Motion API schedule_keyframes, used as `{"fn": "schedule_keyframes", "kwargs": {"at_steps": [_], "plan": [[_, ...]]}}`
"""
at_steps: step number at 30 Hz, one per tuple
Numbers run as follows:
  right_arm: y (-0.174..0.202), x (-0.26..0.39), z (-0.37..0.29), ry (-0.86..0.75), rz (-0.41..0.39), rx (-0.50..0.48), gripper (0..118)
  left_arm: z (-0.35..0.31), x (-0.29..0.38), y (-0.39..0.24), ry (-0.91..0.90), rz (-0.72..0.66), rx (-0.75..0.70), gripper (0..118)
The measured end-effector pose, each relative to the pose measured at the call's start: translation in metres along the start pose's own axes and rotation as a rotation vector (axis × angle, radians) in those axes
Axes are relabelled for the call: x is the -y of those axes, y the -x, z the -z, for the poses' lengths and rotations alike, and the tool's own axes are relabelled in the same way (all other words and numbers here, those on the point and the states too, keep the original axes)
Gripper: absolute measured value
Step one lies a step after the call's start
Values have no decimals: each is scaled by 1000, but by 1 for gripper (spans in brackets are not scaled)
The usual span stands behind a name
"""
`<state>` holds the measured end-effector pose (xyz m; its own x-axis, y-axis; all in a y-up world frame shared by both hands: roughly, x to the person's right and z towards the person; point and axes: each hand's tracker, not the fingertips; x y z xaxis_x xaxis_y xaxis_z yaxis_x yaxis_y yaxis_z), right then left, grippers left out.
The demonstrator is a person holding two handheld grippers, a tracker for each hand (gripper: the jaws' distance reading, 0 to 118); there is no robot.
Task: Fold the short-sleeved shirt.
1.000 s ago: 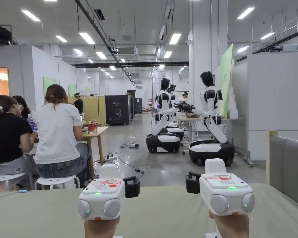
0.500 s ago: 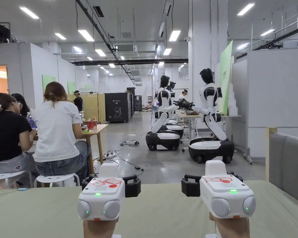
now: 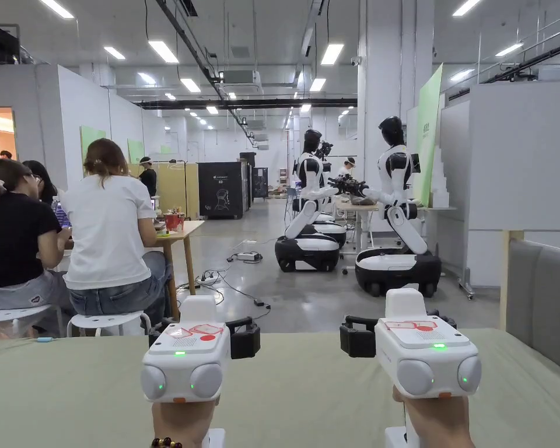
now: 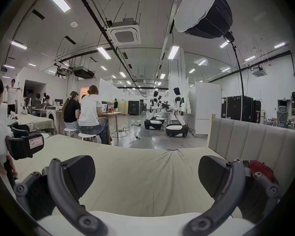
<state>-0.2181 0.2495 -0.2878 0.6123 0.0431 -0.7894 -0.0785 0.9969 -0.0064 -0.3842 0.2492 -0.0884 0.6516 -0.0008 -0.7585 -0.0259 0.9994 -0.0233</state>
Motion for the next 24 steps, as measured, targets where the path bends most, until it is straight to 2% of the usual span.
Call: {"fn": "schedule_keyframes", "kwargs": {"at_steps": [5,16,24], "plan": [[3,1,-4,4,-21,-6,118,-9,2,0,10,10,4,118],[5,5,-14,16,0,-8,118,-15,7,5,3,25,7,118],[7,8,-10,0,-33,-4,118,-14,13,-2,-3,39,3,118]]}}
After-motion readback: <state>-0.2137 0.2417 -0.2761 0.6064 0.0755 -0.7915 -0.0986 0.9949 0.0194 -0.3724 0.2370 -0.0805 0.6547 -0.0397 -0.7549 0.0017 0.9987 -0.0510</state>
